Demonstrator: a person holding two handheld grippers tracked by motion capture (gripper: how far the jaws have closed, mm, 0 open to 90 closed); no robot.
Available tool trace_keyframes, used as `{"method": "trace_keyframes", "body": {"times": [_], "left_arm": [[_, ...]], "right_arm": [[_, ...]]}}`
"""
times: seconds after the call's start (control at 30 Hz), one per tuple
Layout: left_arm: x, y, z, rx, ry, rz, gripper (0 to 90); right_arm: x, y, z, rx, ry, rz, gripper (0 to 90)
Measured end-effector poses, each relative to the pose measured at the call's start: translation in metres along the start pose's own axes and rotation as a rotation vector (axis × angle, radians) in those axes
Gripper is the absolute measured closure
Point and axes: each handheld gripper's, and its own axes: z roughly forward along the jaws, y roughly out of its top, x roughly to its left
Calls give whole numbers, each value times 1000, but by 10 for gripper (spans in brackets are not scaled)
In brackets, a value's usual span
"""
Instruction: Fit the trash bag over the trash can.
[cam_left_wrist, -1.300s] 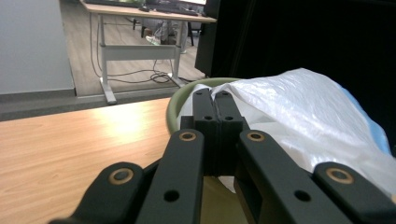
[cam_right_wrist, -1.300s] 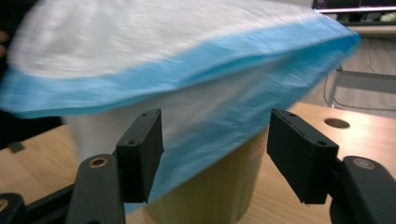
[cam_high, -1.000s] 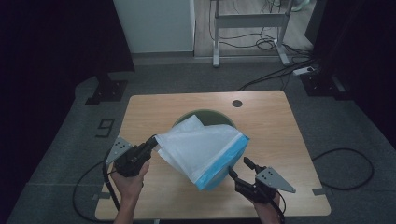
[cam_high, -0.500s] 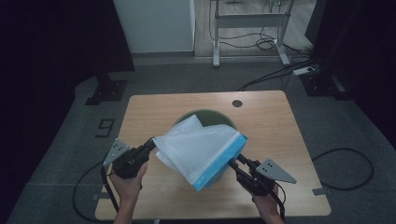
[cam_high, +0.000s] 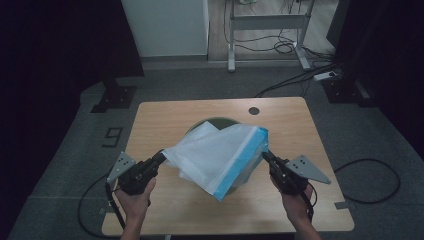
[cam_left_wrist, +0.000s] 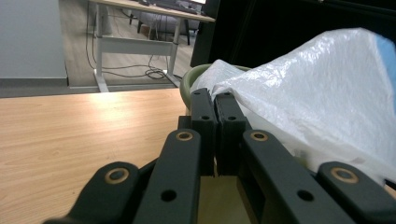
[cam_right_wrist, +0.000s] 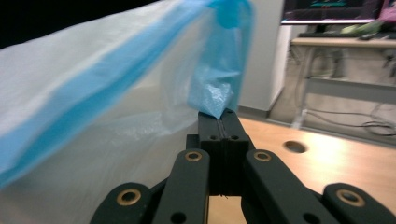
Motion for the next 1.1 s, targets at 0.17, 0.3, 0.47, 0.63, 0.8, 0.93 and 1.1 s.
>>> {"method": "trace_keyframes", "body": {"times": [0.17,0.3,0.47,0.63,0.8,0.93,1.1], "left_arm": [[2,-4,-3,0,-7,-11,876],[0,-12,-6,7,-34,-9,864],[-6,-18,-7,35,-148,52,734],[-19,-5,-18,26,-196,123,478],[-26,16,-27,-7,-202,152,406],[-29,28,-21,-1,-181,164,393],[-32,40,0,46,-174,161,370]], "right_arm": [[-15,9,6,16,-46,-6,889],[-27,7,11,32,-74,9,888],[-29,4,15,30,-77,19,885],[-28,6,13,13,-82,0,884],[-27,8,11,5,-83,-4,884],[-27,8,10,-2,-77,-11,885],[-26,9,11,-1,-69,-14,884]]}}
